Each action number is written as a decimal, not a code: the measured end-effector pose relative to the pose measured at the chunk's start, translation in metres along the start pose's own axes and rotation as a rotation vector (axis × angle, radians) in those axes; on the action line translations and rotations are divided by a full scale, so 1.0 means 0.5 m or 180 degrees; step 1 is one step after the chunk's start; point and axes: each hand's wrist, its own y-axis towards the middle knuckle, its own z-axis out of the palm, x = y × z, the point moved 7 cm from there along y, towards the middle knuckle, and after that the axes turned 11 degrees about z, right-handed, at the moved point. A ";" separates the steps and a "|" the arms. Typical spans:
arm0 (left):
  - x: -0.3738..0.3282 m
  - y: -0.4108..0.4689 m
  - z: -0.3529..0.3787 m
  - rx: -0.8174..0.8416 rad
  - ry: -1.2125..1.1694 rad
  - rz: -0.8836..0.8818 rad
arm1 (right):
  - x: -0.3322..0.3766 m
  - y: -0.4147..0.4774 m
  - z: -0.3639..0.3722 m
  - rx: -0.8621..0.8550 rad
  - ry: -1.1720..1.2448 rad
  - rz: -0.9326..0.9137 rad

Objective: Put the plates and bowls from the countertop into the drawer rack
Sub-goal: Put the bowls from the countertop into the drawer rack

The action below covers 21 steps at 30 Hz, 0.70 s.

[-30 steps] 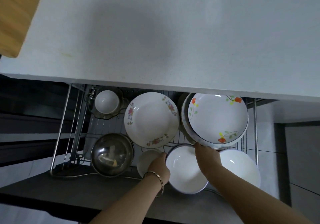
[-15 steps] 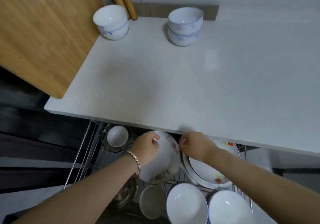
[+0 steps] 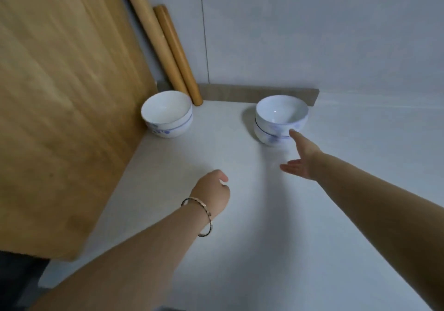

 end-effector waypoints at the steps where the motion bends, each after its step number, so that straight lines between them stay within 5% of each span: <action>1: 0.008 0.022 0.001 0.0018 -0.0030 0.0025 | 0.023 0.020 0.007 0.0031 0.0155 -0.0058; 5: 0.044 0.085 0.010 0.0075 -0.0196 0.0068 | 0.086 0.079 0.049 0.0307 0.0304 -0.0344; 15: 0.094 0.079 0.019 0.0036 -0.0643 -0.0121 | 0.044 0.073 0.055 -0.0199 0.0362 -0.0416; 21: 0.051 -0.039 0.031 0.0244 -0.2111 -0.0808 | -0.117 -0.020 0.016 0.0129 0.0442 -0.0022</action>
